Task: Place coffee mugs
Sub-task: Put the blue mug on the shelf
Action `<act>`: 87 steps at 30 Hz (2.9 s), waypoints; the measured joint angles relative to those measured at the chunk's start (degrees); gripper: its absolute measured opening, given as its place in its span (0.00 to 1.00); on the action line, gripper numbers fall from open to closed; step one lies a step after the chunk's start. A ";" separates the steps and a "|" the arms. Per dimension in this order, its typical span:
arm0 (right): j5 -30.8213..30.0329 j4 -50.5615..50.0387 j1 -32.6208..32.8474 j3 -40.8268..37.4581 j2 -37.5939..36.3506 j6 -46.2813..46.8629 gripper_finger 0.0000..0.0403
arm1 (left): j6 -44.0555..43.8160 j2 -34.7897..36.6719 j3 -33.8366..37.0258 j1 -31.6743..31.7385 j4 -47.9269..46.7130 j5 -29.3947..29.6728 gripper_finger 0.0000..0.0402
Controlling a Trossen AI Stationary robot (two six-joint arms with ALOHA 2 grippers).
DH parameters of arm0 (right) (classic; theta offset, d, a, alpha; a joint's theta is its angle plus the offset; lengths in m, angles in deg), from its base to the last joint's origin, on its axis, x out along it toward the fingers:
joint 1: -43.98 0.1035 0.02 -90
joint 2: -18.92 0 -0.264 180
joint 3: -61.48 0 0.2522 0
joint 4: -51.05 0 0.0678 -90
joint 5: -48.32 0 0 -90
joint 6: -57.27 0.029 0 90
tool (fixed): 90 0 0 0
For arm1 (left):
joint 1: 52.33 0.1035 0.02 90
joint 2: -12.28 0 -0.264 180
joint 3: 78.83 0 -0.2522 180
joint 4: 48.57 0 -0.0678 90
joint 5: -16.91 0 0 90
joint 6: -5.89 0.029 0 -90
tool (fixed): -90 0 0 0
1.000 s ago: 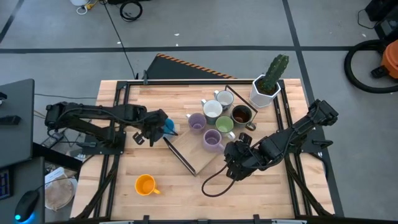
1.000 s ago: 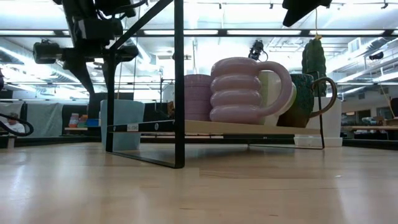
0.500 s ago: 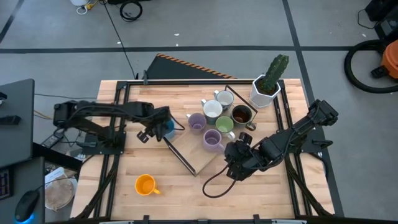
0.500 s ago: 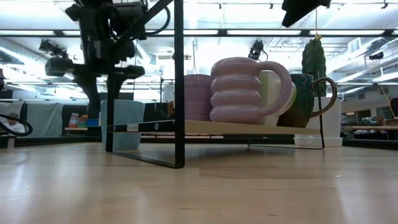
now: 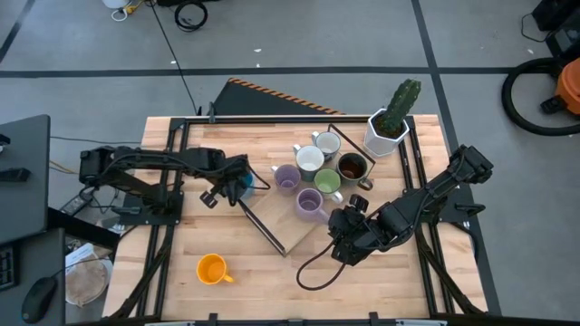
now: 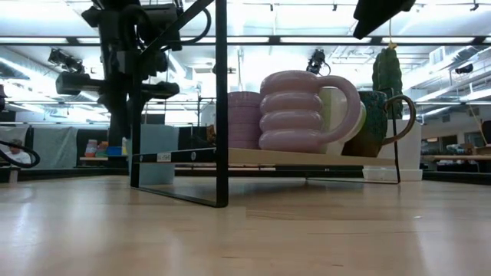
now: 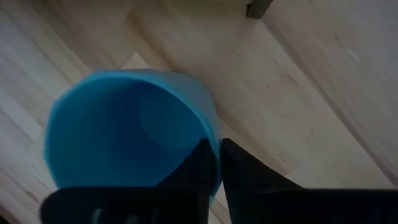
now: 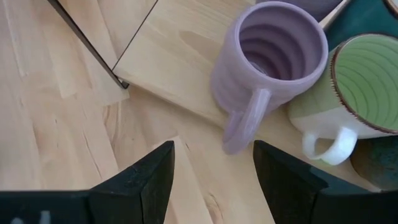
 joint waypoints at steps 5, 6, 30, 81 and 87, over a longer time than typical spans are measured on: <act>0.24 0.02 0.00 -0.02 0.00 0.15 0.56 | 2.59 0.58 -0.04 -0.09 -0.77 0.84 0.06; 0.28 0.05 0.00 -0.01 0.00 0.15 0.56 | 2.94 0.86 -0.10 -0.11 -1.08 1.55 0.06; 0.92 2.40 0.09 0.00 0.00 0.55 0.56 | -7.75 -1.97 -22.03 -10.44 -15.57 2.25 0.06; 1.95 3.98 0.15 0.00 0.02 -0.02 0.56 | -13.71 -10.32 -21.94 -15.83 -4.61 -3.25 0.06; 1.97 4.01 0.15 0.02 0.02 -0.02 0.56 | -12.84 -10.62 -21.90 -15.87 -4.31 -3.30 0.06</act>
